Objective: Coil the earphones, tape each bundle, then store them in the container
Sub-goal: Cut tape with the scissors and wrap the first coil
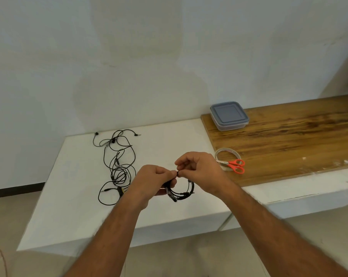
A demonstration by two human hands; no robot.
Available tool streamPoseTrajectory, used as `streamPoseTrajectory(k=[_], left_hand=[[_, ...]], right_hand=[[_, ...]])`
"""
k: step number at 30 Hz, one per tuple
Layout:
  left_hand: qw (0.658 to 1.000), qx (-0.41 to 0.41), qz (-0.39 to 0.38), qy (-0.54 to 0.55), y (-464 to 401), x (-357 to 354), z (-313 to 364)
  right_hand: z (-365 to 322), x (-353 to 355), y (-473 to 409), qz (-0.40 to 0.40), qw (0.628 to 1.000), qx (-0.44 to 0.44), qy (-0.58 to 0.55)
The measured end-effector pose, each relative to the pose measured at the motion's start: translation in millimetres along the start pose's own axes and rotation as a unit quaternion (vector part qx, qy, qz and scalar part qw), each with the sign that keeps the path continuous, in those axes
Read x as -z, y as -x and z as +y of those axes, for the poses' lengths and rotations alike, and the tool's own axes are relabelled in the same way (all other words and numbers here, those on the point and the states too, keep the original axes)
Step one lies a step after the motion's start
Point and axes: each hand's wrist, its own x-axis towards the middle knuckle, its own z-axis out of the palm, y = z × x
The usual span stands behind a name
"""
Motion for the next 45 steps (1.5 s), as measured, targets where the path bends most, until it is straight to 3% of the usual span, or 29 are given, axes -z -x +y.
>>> streamPoseTrajectory(k=[4,9,13,20,24,28,33,38,45], left_hand=[[0.999,0.024,-0.024,0.003,7.1,5.0,2.6],[0.984,0.104,-0.097,0.108,8.3,10.6,2.5],[0.976,0.114,-0.109,0.148,3.5,8.1,4.0],[0.997,0.028,-0.044,0.048,-2.0,-0.5,-0.3],[0.999,-0.036,-0.012,0.032,-0.1,-5.8,1.9],[0.997,-0.065,-0.011,0.040,0.2,-4.0,5.3],[0.997,-0.074,-0.004,0.009,1.1,-4.4,5.8],[0.998,-0.064,0.012,0.004,-0.8,-2.5,4.8],[0.998,-0.049,0.038,-0.015,-1.6,-2.7,6.3]], right_hand=[[-4.6,-2.2,5.7,0.005,0.999,0.029,0.041],[-7.1,-4.9,5.4,0.012,0.994,0.070,0.086],[-6.1,-4.1,2.4,0.024,0.989,0.103,0.107],[-1.3,0.5,3.3,0.026,0.989,0.112,0.094],[-3.2,6.3,4.4,0.006,0.998,0.057,-0.026],[-1.7,11.8,2.2,-0.012,0.993,0.032,-0.115],[-0.3,14.5,-0.2,0.013,0.993,0.027,-0.113],[-7.9,25.4,2.6,0.075,0.992,0.093,0.045],[-16.1,36.8,12.0,-0.058,0.941,0.150,0.296]])
